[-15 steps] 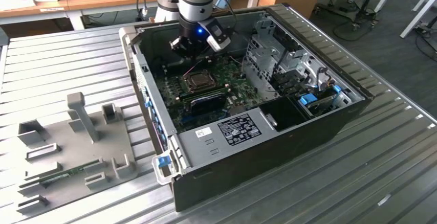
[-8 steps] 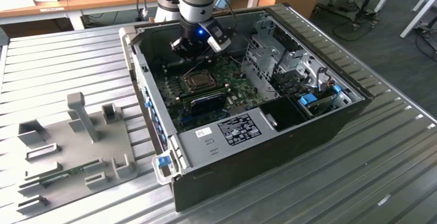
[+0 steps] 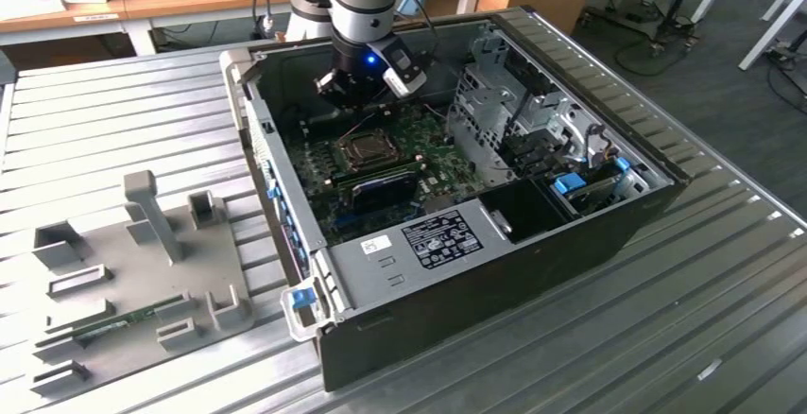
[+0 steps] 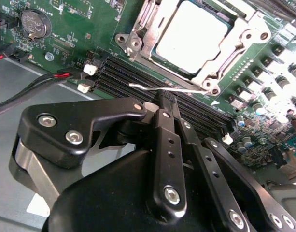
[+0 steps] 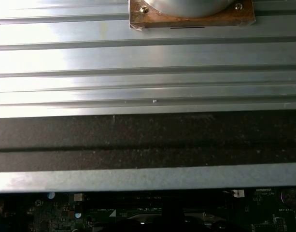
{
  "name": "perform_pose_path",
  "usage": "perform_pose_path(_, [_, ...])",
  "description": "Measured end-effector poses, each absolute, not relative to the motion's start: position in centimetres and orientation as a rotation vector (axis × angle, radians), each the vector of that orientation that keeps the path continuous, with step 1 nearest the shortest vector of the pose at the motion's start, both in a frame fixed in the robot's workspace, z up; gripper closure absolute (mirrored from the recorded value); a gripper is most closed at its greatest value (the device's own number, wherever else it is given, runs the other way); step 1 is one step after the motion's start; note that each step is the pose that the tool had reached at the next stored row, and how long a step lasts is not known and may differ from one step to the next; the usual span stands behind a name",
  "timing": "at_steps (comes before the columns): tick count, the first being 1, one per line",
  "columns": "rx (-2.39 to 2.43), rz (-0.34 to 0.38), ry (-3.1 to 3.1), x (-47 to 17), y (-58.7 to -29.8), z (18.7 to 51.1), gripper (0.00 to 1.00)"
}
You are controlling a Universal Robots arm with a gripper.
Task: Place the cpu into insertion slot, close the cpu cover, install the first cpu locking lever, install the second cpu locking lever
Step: 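Install the first cpu locking lever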
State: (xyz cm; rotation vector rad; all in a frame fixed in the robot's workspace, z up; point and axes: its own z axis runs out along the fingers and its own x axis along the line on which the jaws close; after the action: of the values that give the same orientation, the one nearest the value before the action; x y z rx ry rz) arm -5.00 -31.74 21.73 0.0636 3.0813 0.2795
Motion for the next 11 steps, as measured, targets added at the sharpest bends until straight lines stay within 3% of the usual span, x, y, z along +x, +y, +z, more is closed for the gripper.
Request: perform_pose_path(11, [0.065, 0.28, 3.09, -4.99, -31.74, 21.72, 0.89])
